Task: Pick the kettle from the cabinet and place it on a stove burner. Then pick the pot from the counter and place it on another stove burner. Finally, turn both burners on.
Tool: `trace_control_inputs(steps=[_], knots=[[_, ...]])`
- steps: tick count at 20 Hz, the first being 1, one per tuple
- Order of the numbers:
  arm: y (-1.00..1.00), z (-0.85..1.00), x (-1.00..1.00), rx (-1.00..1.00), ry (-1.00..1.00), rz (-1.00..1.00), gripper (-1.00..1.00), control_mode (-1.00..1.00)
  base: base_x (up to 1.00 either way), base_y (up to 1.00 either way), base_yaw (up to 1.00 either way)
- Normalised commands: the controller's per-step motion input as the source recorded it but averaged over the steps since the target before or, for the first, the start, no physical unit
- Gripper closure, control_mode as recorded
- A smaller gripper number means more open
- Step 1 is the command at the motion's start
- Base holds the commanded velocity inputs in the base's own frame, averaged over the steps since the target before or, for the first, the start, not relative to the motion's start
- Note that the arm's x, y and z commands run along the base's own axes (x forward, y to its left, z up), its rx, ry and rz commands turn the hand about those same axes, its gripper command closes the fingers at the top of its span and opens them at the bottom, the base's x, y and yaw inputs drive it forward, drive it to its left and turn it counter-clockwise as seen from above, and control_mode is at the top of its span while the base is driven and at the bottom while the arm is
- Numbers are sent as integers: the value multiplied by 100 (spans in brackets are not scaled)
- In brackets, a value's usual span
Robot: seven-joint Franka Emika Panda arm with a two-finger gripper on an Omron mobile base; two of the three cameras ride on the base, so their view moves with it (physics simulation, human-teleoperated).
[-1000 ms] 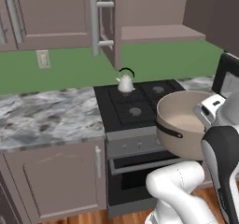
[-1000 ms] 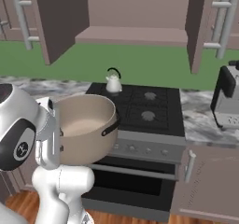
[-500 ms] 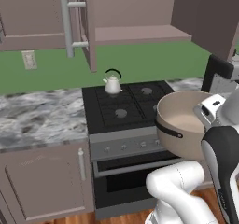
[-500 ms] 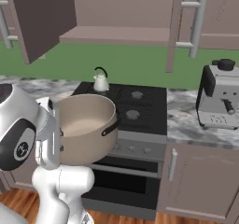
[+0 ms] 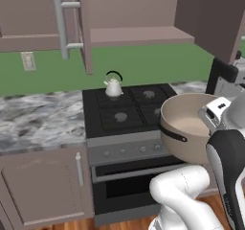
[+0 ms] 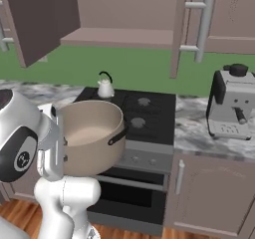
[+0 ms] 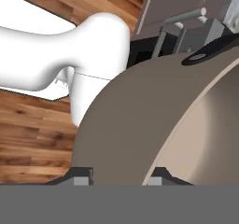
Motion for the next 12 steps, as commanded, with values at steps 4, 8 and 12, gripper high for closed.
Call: trace_control_inputs(steps=[4, 8, 12], knots=[[0, 0, 0, 0, 0, 0, 100, 100, 34, -33, 8], [0, 0, 0, 0, 0, 0, 100, 100, 41, -40, 7], [0, 0, 0, 0, 0, 0, 100, 100, 35, -35, 8]])
